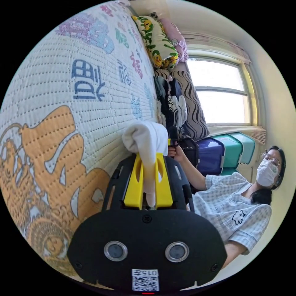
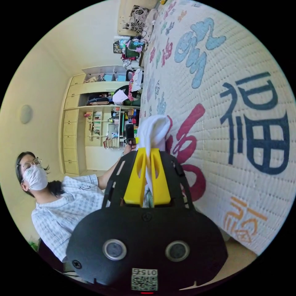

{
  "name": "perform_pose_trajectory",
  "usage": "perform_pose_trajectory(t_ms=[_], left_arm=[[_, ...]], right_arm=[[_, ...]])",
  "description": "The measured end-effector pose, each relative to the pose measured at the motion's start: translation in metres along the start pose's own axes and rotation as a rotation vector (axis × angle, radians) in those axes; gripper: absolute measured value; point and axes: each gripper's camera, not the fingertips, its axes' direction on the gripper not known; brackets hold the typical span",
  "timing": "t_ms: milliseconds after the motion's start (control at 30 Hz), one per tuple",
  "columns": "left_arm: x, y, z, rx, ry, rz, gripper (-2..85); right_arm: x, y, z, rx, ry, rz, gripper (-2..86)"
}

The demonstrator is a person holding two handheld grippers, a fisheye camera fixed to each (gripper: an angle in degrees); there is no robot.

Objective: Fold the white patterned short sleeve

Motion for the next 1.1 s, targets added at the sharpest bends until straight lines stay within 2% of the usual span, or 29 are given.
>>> perform_pose_trajectory(t_ms=[100, 300, 467, 633, 833, 967, 1100], left_arm=[[0.018, 0.005, -0.035, 0.017, 0.018, 0.025, 5.7], [0.055, 0.060, -0.181, 0.215, 0.016, 0.065, 5.4], [0.061, 0.127, -0.340, 0.366, -0.166, -0.028, 5.5], [0.038, 0.154, -0.433, 0.455, -0.292, -0.159, 5.5], [-0.021, 0.144, -0.466, 0.422, -0.367, -0.310, 6.0], [-0.050, 0.141, -0.462, 0.493, -0.360, -0.358, 6.9], [-0.033, 0.132, -0.448, 0.482, -0.464, -0.324, 7.0]], right_arm=[[-0.047, 0.000, 0.019, -0.021, 0.023, -0.061, 1.3], [-0.146, -0.040, 0.130, -0.152, -0.066, -0.206, 1.1], [-0.223, -0.088, 0.300, -0.373, -0.063, -0.298, 0.9], [-0.245, -0.118, 0.424, -0.426, -0.038, -0.220, 0.9], [-0.257, -0.131, 0.510, -0.446, 0.175, -0.146, 0.7], [-0.255, -0.137, 0.520, -0.394, 0.269, -0.030, 0.4], [-0.277, -0.136, 0.509, -0.410, 0.288, -0.069, -0.2]])
